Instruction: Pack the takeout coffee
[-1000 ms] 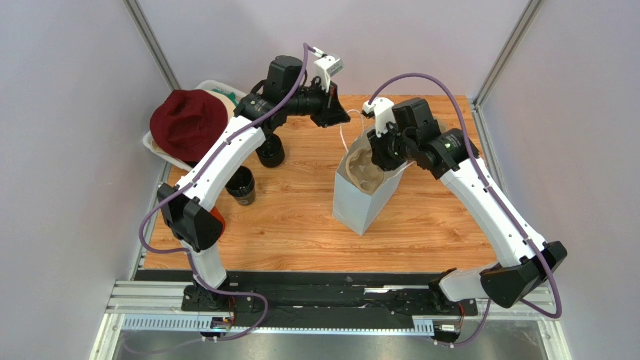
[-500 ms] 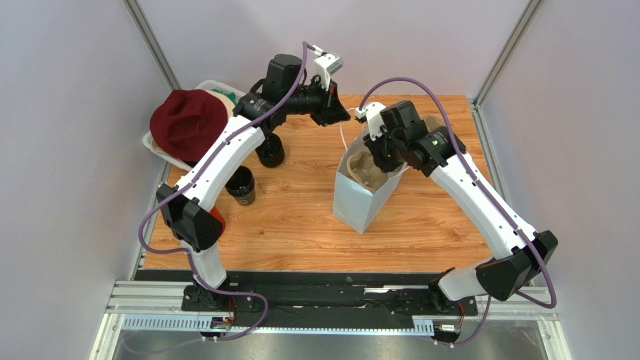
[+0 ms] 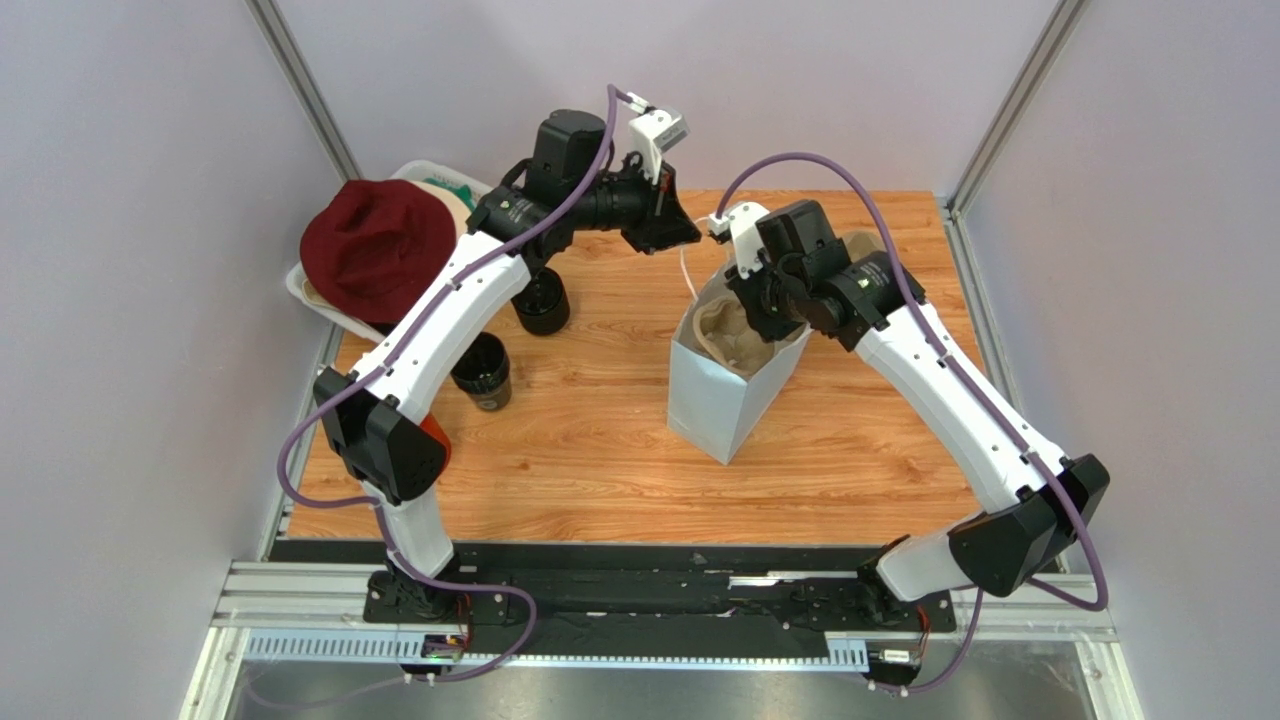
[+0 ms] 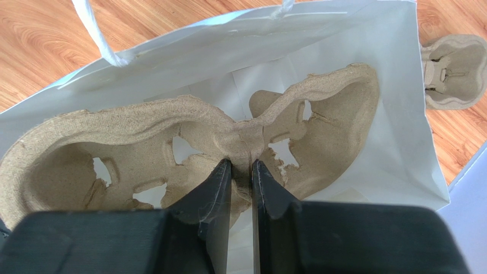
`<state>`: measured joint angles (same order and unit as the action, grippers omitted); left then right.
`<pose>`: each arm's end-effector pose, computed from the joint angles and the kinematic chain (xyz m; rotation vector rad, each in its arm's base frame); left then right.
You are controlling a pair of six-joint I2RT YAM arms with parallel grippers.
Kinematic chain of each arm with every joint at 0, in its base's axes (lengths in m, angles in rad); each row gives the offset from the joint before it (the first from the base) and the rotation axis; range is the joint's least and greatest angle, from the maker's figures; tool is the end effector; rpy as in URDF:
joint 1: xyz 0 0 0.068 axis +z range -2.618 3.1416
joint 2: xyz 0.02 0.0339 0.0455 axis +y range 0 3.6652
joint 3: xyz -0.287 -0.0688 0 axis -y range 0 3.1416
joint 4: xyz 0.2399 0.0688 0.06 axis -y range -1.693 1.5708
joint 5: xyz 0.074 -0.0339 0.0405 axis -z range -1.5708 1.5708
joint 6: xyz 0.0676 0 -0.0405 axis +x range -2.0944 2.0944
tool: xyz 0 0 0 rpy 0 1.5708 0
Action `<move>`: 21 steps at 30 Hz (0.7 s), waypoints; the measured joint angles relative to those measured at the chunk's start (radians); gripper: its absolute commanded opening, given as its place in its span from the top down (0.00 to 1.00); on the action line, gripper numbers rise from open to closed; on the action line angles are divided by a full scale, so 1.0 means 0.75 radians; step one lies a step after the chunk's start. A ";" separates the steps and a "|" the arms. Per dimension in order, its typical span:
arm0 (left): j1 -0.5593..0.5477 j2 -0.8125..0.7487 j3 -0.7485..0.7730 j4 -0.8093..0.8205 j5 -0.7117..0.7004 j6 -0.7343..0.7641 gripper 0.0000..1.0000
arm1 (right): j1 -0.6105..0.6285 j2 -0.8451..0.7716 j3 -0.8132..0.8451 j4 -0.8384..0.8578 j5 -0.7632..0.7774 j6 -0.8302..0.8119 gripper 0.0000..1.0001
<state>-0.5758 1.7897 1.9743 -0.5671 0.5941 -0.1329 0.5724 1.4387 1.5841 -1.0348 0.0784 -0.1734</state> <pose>0.3382 -0.2647 0.4481 0.8377 1.8491 -1.0367 0.2550 0.1580 0.3823 -0.8636 2.3013 0.0782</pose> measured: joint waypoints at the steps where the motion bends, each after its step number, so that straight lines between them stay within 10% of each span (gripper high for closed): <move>1: 0.000 -0.001 -0.003 0.000 0.001 0.002 1.00 | -0.001 0.000 0.001 0.000 -0.001 0.001 1.00; 21: -0.001 -0.022 -0.043 0.002 0.021 0.018 1.00 | -0.076 0.005 0.078 -0.011 -0.129 0.023 1.00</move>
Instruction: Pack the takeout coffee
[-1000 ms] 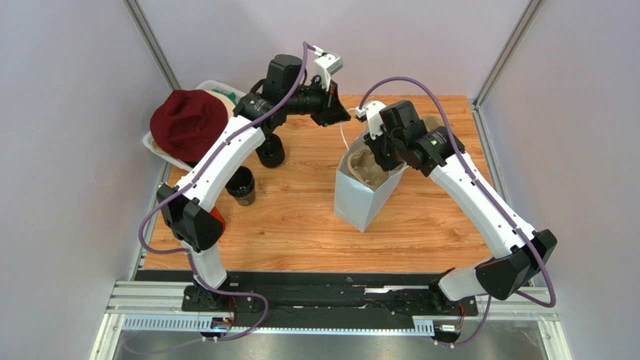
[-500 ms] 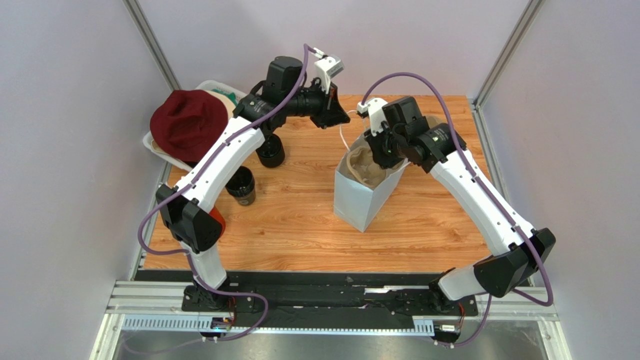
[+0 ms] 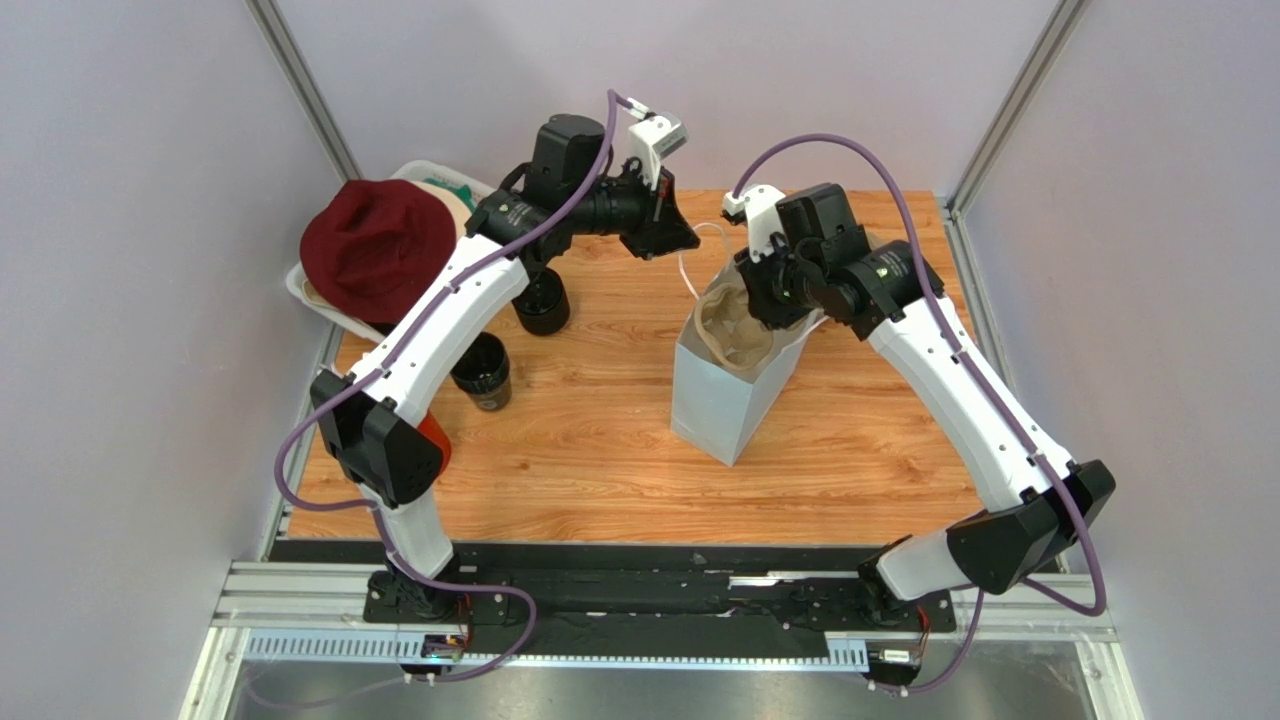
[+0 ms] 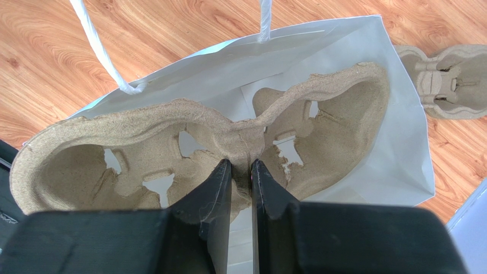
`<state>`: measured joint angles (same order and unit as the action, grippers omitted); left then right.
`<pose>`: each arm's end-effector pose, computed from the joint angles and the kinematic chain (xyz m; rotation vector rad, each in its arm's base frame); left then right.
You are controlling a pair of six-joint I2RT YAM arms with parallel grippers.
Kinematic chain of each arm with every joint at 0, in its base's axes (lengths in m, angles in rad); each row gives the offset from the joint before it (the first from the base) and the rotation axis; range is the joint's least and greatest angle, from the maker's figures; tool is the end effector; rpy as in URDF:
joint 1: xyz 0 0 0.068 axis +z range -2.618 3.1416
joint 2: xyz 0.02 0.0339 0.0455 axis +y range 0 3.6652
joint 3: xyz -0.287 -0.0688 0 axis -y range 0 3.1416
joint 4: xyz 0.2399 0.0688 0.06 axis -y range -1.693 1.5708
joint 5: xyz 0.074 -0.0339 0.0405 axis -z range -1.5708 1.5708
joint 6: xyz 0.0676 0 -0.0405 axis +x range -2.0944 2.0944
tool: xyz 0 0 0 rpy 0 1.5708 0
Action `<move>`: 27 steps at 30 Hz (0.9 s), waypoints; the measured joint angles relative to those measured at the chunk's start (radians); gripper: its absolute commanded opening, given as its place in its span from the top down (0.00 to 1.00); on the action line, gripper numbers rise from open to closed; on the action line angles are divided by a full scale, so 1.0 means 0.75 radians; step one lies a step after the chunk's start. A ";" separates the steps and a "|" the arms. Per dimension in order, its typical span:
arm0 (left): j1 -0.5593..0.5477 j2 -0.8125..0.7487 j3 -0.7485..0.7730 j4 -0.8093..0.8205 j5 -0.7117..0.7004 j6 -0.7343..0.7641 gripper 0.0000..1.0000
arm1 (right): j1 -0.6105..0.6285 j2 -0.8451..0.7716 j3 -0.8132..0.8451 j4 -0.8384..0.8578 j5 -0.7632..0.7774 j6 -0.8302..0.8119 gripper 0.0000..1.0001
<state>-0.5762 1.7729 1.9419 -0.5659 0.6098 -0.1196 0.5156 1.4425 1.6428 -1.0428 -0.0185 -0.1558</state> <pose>0.3339 -0.2631 0.4441 0.8598 1.8521 -1.0445 0.2610 0.1493 0.3990 -0.8058 2.2837 0.1872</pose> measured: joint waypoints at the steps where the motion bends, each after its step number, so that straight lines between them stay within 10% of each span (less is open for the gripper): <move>1: 0.000 0.000 0.000 0.001 -0.001 0.003 1.00 | 0.000 0.000 0.000 0.000 0.001 -0.003 1.00; 27: 0.000 0.000 0.000 0.000 -0.086 0.008 1.00 | 0.059 0.065 -0.107 -0.019 0.127 -0.231 1.00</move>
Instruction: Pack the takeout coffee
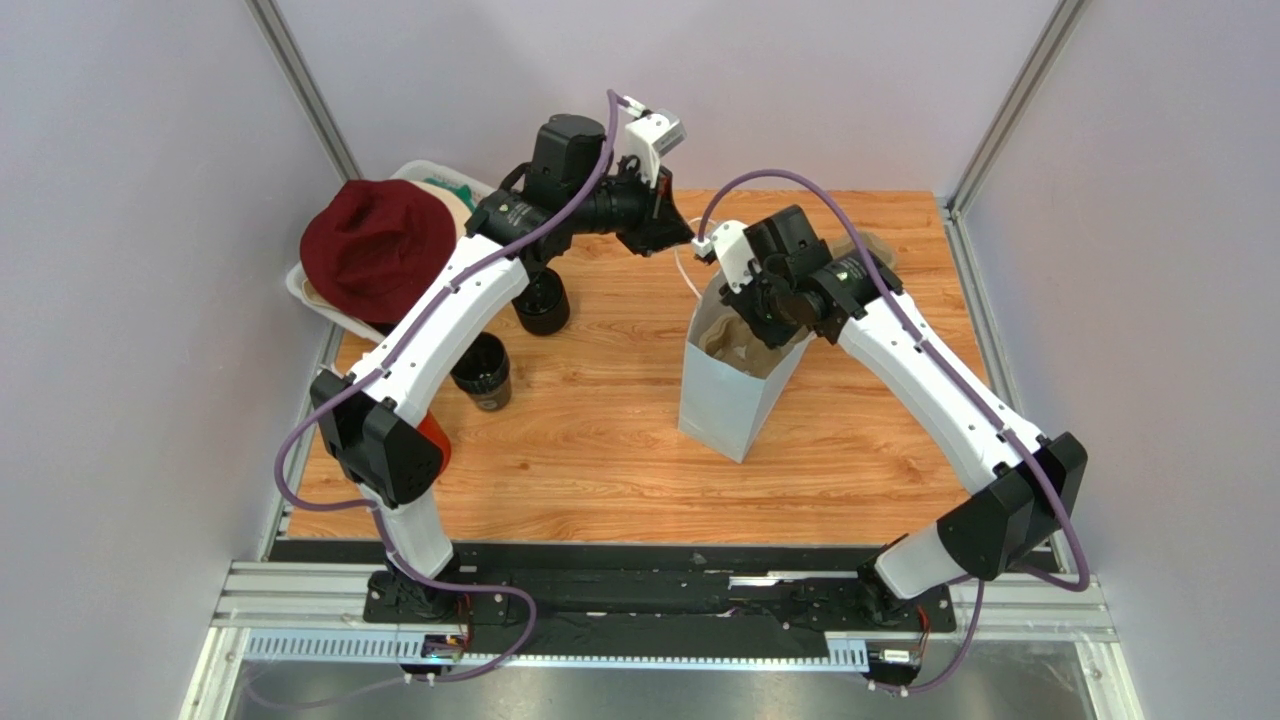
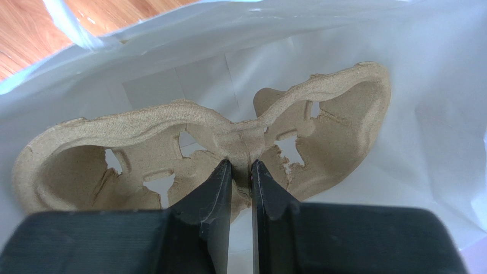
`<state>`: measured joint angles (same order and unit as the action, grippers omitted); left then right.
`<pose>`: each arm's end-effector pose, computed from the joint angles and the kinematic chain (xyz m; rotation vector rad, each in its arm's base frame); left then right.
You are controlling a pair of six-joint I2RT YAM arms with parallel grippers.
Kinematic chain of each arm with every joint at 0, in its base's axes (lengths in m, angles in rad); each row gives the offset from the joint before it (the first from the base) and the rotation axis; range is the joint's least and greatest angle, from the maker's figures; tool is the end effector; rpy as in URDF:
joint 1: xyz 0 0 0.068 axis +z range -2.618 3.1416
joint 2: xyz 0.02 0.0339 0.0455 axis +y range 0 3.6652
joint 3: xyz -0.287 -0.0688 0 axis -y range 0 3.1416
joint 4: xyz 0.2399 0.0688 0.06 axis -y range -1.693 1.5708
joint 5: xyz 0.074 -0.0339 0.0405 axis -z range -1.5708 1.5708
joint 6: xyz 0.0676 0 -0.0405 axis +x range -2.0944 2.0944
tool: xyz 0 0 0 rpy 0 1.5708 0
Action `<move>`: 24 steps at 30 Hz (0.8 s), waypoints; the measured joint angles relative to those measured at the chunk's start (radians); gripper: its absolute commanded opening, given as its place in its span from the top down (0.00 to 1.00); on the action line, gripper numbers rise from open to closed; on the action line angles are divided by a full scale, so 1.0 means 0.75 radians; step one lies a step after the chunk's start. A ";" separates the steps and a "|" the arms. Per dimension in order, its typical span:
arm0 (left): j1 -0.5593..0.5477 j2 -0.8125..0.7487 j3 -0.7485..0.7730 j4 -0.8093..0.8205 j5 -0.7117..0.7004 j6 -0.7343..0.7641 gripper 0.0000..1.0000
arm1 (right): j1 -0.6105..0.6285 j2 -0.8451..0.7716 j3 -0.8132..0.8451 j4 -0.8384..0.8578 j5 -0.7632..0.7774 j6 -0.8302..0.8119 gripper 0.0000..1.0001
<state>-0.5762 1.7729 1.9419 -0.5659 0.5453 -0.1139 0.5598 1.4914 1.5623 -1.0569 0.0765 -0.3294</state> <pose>0.3377 -0.2613 0.4432 0.8220 1.8656 -0.9783 0.2657 0.1604 0.3585 -1.0712 2.3168 -0.0087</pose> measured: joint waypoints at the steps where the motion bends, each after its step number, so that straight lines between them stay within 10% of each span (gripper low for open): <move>1: 0.000 0.000 0.000 0.000 -0.014 0.000 1.00 | 0.002 0.004 -0.004 -0.001 0.005 -0.004 1.00; 24: 0.004 0.001 -0.021 0.001 -0.302 -0.035 1.00 | 0.004 0.077 -0.015 -0.011 0.052 -0.050 1.00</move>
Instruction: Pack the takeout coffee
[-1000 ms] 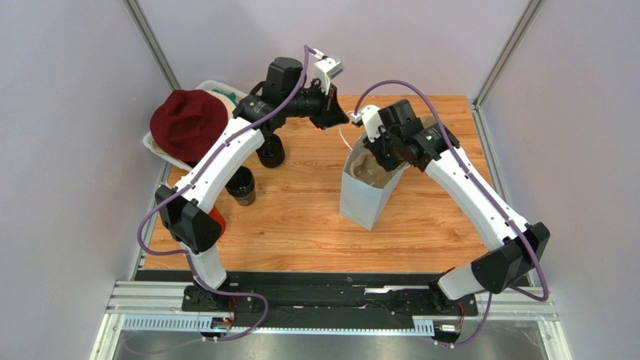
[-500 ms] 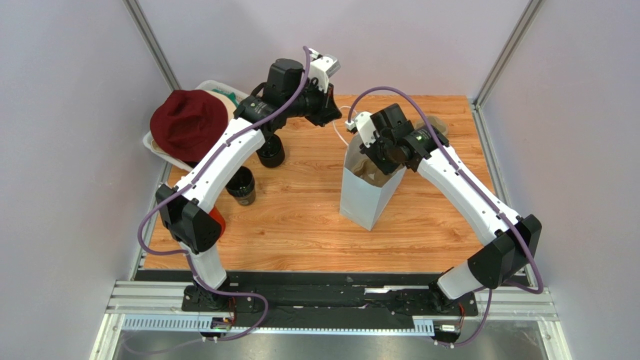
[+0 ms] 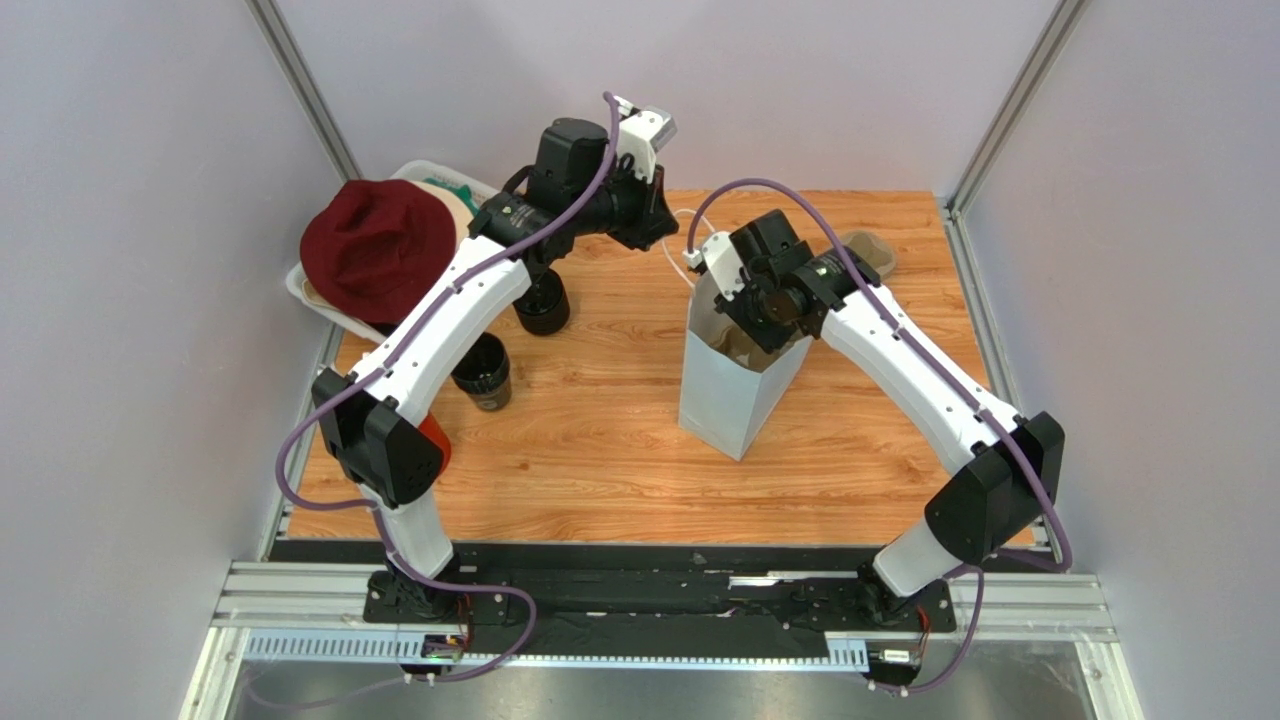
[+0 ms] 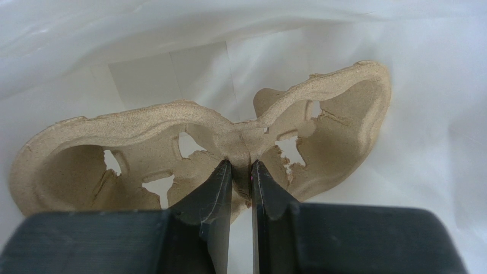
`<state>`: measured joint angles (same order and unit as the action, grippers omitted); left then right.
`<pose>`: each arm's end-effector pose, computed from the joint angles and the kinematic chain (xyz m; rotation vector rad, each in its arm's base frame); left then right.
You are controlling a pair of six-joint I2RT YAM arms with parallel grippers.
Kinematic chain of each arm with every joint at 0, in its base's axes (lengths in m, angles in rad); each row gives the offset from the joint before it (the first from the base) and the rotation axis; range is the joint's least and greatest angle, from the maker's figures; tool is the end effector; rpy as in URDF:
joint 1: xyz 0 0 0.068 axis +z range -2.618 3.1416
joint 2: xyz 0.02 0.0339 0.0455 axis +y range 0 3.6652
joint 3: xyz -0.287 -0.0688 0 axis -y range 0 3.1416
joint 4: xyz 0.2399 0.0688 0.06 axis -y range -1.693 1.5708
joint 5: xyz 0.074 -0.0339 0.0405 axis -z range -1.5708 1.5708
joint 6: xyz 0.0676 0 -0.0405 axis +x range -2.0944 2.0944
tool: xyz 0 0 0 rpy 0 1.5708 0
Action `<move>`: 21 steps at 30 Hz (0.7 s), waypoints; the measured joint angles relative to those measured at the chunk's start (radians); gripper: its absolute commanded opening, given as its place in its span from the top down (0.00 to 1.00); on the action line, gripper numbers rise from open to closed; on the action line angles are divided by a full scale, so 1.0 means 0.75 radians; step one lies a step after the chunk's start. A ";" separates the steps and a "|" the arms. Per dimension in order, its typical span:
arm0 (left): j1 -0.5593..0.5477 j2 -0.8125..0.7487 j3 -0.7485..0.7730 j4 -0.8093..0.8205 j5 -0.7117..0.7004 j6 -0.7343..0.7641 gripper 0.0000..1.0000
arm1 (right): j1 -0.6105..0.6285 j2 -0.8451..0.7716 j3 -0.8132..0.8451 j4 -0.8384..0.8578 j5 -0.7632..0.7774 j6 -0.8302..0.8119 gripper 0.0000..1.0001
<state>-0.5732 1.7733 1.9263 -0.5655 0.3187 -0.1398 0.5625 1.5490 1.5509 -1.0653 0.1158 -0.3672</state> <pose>0.3517 -0.2522 0.4351 0.6461 1.9404 -0.7705 0.2766 0.1652 0.3375 -1.1413 2.3638 -0.0851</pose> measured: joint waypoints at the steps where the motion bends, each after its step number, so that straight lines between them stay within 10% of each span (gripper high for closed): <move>1: 0.001 0.000 0.000 0.000 0.005 -0.003 1.00 | 0.000 0.009 0.000 -0.009 0.002 -0.001 1.00; 21: 0.002 0.017 0.000 0.000 0.043 -0.016 1.00 | 0.008 0.112 0.112 -0.198 0.049 -0.012 0.99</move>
<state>-0.5716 1.7859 1.9263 -0.5655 0.3508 -0.1520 0.5686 1.6333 1.6352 -1.2140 0.1524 -0.3763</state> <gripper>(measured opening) 0.020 0.176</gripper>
